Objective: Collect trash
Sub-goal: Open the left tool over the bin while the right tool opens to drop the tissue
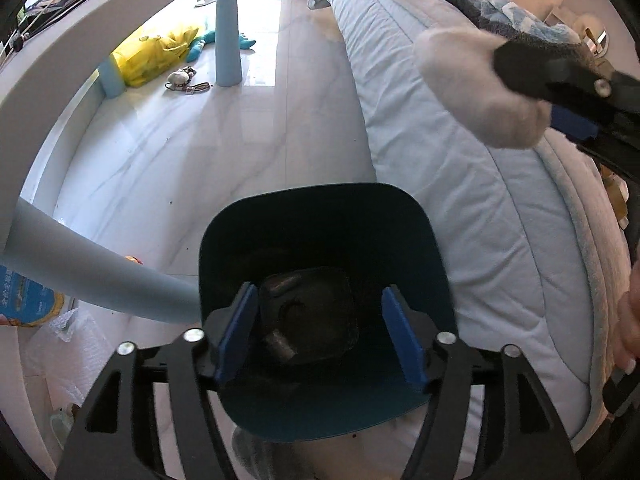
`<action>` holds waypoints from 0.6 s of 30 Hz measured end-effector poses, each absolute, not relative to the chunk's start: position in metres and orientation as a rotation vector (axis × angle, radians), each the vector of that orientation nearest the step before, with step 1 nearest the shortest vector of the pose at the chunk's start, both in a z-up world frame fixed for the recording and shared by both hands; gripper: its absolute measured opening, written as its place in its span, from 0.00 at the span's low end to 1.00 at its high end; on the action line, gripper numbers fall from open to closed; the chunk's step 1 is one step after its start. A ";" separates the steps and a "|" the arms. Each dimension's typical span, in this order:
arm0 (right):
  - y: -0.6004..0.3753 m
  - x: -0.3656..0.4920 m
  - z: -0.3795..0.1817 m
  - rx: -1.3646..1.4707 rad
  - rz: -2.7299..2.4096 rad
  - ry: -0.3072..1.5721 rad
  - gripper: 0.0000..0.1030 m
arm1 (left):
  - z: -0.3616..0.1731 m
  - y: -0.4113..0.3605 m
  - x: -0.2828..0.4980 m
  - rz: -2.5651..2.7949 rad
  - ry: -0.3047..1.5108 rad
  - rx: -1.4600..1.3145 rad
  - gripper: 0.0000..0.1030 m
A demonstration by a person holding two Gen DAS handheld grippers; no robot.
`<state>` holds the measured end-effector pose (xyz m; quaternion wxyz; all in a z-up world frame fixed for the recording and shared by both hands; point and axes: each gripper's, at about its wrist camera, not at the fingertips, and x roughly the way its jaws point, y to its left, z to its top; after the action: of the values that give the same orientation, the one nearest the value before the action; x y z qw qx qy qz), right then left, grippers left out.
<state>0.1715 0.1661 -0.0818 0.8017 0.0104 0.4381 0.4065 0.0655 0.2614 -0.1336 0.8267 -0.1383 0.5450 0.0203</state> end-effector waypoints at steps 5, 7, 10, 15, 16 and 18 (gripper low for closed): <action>0.181 0.172 -0.092 -0.021 0.855 0.958 0.50 | -0.131 0.269 0.060 0.049 1.153 -0.281 0.75; 0.185 0.173 -0.095 -0.028 0.848 0.964 0.50 | -0.126 0.270 0.058 0.047 1.143 -0.281 0.70; 0.192 0.175 -0.103 -0.047 0.832 0.982 0.50 | -0.119 0.275 0.054 0.049 1.118 -0.266 0.62; 0.200 0.175 -0.115 -0.075 0.813 1.006 0.50 | -0.102 0.285 0.048 0.063 1.054 -0.274 0.52; 0.202 0.175 -0.118 -0.076 0.809 1.010 0.50 | -0.098 0.287 0.047 0.070 1.038 -0.284 0.52; 0.206 0.175 -0.122 -0.084 0.801 1.016 0.50 | -0.090 0.292 0.044 0.088 1.005 -0.301 0.48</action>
<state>0.1755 0.2057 -0.1220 0.7971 -0.0390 0.4731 0.3731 0.0441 0.2925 -0.0898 0.8647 -0.1437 0.4794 0.0418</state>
